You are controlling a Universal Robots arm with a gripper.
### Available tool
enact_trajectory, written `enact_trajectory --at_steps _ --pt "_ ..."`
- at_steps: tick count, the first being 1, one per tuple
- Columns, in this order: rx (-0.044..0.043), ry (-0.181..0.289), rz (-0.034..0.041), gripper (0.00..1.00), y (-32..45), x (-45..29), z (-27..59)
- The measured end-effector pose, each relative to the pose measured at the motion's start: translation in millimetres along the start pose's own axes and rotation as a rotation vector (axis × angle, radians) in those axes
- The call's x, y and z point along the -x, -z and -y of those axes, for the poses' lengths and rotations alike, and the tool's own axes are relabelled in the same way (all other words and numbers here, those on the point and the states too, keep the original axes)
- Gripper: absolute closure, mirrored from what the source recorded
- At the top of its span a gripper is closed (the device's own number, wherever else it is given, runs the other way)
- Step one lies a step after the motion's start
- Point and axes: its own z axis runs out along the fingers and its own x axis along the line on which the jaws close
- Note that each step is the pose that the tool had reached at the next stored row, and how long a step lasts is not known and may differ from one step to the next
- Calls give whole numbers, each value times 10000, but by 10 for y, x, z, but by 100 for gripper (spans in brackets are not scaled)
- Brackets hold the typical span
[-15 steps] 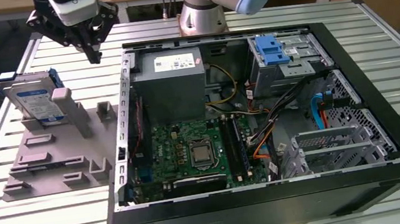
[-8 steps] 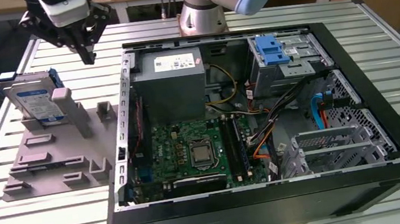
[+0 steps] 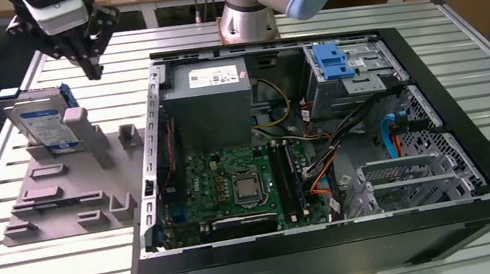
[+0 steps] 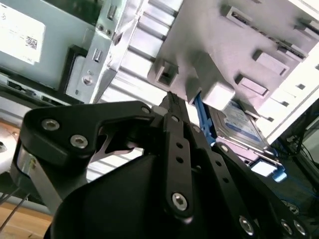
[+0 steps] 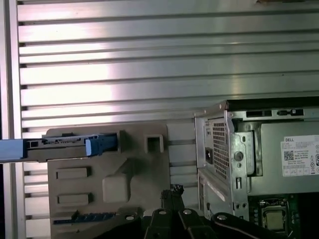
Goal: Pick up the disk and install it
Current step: 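Reach for the disk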
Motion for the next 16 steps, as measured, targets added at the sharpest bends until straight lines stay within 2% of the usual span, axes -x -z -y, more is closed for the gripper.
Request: enact_trajectory --at_steps 7,11,16 --pt "-3 1 -11 89 -24 -227 -99" --pt "-4 -1 -20 89 -32 -376 -119" --pt "-5 -2 -35 89 -44 -504 -134"
